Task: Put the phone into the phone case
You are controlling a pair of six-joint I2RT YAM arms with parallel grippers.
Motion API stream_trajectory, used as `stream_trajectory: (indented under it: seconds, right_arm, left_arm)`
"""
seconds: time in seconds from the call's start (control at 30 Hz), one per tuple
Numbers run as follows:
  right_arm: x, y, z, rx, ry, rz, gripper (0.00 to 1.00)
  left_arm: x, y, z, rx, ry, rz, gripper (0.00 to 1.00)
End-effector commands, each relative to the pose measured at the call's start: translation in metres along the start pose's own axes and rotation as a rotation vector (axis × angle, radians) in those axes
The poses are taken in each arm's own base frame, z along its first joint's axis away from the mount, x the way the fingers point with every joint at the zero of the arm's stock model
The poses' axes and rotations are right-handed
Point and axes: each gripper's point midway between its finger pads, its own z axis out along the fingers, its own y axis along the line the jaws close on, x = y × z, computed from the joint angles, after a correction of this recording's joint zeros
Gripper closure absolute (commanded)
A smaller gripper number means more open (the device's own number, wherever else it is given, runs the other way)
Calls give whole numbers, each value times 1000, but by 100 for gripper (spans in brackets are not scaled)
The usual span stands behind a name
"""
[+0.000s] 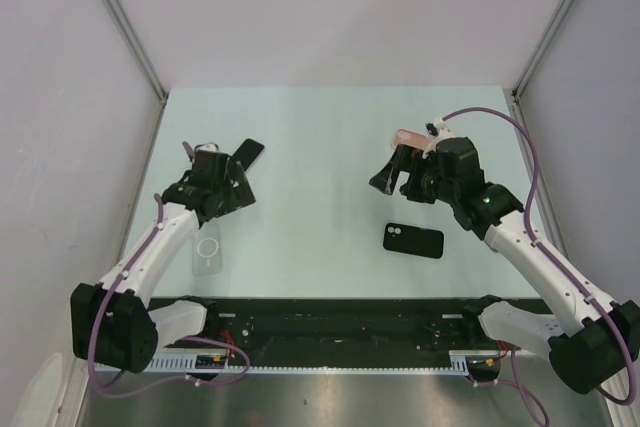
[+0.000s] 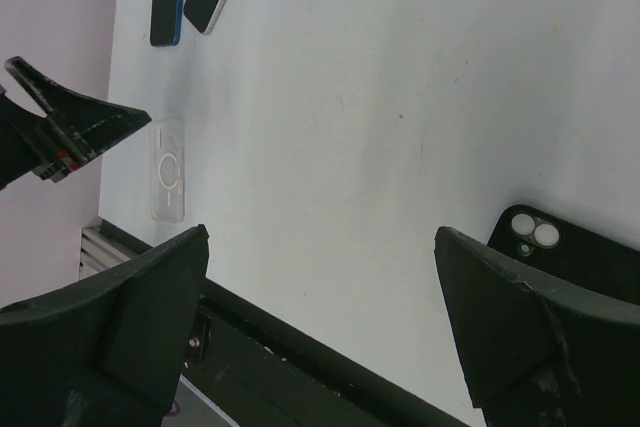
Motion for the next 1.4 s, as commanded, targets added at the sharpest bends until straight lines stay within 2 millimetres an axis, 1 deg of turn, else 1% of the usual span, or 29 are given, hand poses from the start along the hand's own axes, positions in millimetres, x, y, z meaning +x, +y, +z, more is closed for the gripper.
stream_trajectory:
  seconds: [0.0,0.07,0.17,0.27,0.33,0.5,0.57,0.63,0.7,0.77,0.8,0.9,0.97,1.0,1.03,1.07,1.13,1.17,1.23,1.27,1.33,1.37]
  right_arm:
    - [-5,7,-7,-30,-28,-5,0]
    - [-2,6,-5,-35,-20,-1,0]
    - [-1,8,-2,-50,-9,1,0]
    - [2,8,0,-48,6,12,0]
    - [4,6,0,-42,10,10,0]
    - [6,-2,1,-12,11,5,0]
    - [7,-4,1,-6,16,5,0]
    - [7,-4,1,-3,15,0,0]
    - [9,-9,2,13,18,6,0]
    - [11,-12,4,24,23,14,0]
    - [12,-12,4,22,27,16,0]
    - [16,-15,5,31,39,13,0]
    - [14,-16,4,39,32,11,0]
    - [15,-17,4,43,33,10,0]
    - [14,-17,3,42,28,9,0]
    - [14,-17,2,41,25,7,0]
    - [15,-17,1,39,25,2,0]
    - [15,-18,1,38,22,-10,0]
    - [20,-23,1,49,29,-12,0]
    - [21,-24,1,48,30,-14,1]
    - [26,-27,0,52,38,-9,0]
    - [26,-26,0,47,38,-6,0]
  left_arm:
    - [17,36,19,-142,64,-165,2]
    - [25,48,27,-169,91,-209,3]
    - [35,51,38,-177,132,-229,6]
    - [50,53,49,-179,185,-245,6]
    - [62,54,57,-185,234,-253,10]
    - [71,58,64,-214,279,-245,17]
    - [74,59,66,-223,294,-245,18]
    - [77,57,68,-207,307,-235,18]
    - [84,54,72,-196,335,-241,19]
    - [86,50,75,-178,349,-248,21]
    - [91,49,77,-172,374,-243,23]
    - [95,48,81,-163,392,-238,27]
    - [98,45,82,-148,404,-239,32]
    - [98,41,83,-126,402,-243,39]
    - [96,41,84,-119,390,-244,43]
    - [100,36,83,-87,405,-250,50]
    - [99,25,84,-24,407,-253,57]
    - [101,21,84,-8,414,-251,63]
    - [104,14,83,22,428,-241,68]
    - [108,7,83,43,441,-223,74]
    - [112,0,83,66,453,-193,80]
    - [117,-6,82,84,472,-177,90]
